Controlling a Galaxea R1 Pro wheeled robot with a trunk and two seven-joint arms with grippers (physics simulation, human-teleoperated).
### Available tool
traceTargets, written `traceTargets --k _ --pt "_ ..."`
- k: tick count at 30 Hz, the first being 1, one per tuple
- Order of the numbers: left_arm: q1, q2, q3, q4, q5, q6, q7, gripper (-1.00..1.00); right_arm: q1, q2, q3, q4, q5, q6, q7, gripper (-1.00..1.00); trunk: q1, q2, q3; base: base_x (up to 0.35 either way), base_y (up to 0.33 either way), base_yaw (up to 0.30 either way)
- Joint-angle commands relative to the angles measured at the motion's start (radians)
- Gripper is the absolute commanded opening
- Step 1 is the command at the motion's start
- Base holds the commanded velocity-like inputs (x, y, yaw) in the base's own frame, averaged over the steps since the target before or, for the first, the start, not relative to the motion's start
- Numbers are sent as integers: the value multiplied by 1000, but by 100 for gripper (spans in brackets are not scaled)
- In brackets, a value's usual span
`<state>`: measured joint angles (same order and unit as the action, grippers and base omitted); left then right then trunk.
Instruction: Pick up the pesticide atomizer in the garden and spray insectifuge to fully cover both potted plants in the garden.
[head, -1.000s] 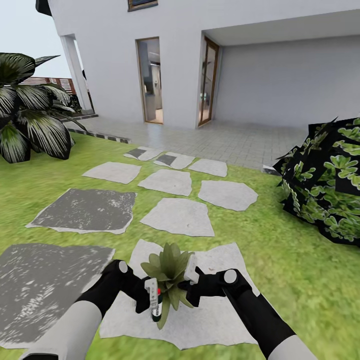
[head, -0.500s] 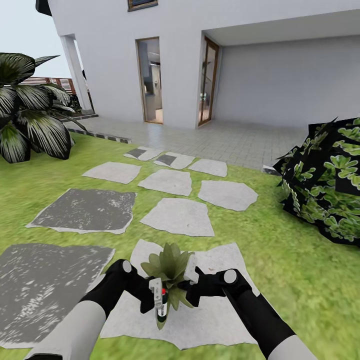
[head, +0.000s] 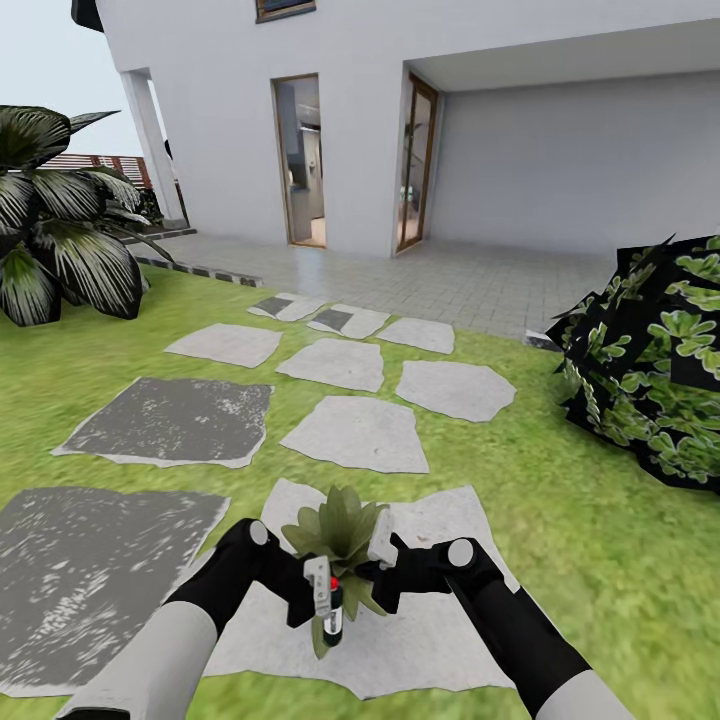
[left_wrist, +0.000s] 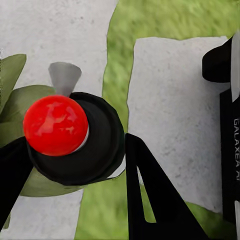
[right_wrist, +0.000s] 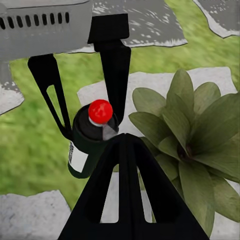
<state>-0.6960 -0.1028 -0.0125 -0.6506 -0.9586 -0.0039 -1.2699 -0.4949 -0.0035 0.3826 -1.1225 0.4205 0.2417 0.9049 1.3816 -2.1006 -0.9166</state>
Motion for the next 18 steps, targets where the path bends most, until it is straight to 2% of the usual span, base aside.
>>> traceTargets --k 1,6,12,14,18 --pt "0 0 0 -1 5 -2 -3 -100 -1 0 1 -2 3 7 3 -100 0 0 -1 0 0 0" --pt "0 0 0 -1 25 -26 -3 -100 -1 0 1 -2 3 7 3 -100 0 0 -1 0 0 0" --pt "0 -1 0 -1 29 -34 -6 -100 -1 0 2 -2 3 7 3 -100 0 0 -1 0 0 0" --pt "0 -1 1 -2 29 -34 -32 -100 -1 -1 2 -2 3 7 3 -100 0 0 -1 0 0 0" --pt "0 -3 2 -2 29 -36 -39 -100 -1 -1 2 -2 3 7 3 -100 0 0 -1 0 0 0"
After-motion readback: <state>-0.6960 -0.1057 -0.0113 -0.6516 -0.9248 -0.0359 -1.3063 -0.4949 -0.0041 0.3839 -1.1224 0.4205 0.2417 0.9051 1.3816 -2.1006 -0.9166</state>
